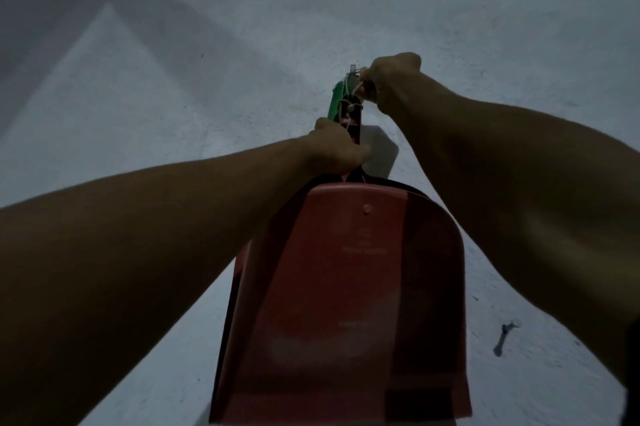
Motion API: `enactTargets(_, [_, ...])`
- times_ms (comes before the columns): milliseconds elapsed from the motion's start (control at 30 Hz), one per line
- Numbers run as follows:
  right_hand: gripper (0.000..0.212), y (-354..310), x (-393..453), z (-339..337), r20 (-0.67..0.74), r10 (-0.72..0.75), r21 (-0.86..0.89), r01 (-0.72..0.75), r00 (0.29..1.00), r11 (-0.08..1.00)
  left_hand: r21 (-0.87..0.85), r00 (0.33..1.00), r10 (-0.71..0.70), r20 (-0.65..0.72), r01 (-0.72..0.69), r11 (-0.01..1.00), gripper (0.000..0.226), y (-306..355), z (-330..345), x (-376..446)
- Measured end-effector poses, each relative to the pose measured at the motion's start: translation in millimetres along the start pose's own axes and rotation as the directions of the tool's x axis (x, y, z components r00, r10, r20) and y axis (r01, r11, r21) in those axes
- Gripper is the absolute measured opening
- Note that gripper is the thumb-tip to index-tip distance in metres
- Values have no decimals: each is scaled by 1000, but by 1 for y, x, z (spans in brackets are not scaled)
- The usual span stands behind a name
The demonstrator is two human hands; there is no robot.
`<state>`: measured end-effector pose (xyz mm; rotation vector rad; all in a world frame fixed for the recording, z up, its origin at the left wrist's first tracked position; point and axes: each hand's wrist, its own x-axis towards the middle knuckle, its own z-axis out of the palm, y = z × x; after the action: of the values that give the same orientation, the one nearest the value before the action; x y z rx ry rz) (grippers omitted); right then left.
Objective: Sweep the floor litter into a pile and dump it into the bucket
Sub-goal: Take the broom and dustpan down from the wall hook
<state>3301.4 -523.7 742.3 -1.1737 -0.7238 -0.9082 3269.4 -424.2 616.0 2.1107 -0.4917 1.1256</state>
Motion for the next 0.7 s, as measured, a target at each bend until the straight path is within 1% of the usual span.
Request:
enactTargets(33, [22,0,6,1,-38,-24,-54,22,999,998,1,1000,-1,-4,1,1000,83,1,0,1])
enactTargets(133, [8,-5,12,6,-164,2,-57,-12,986,998,3,1000,10,-21,-10,1000,81,3,-2,6])
enactTargets(200, [8,-7,16,11,-159,10,-103,-27,987,994,12,1000,15,-26,-15,1000,81,4,-2,9])
enactTargets(300, [18,-5,24,10,-156,-12,-201,-20,988,979,57,1000,20,-16,-19,998,84,2,0,17])
enactTargets(367, [14,-3,27,10,-151,-35,-208,3,988,978,64,1000,24,-17,-23,998,85,1,1,18])
enactTargets(433, [4,0,26,8,-109,-52,-243,24,993,970,48,1000,29,-9,-28,998,84,0,2,16])
enactTargets(467, [5,2,25,6,-63,-61,-277,41,996,960,39,1000,29,-3,-29,999,83,-1,3,13])
enactTargets(500, [12,4,21,3,-27,-74,-301,63,997,952,33,999,33,1,-33,999,82,-3,5,10])
enactTargets(533, [14,6,17,0,-18,-84,-306,75,996,949,33,999,39,5,-39,999,82,-5,7,7])
enactTargets(567, [14,6,9,-2,-9,-84,-289,78,996,954,37,999,42,7,-43,998,81,-8,9,3])
enactTargets(667, [32,12,-18,-10,101,-68,-121,80,993,989,62,1000,27,3,-27,998,81,-16,11,-13])
enactTargets(700, [30,13,-31,-12,103,-56,-105,67,993,992,76,1000,16,2,-16,997,82,-19,11,-20])
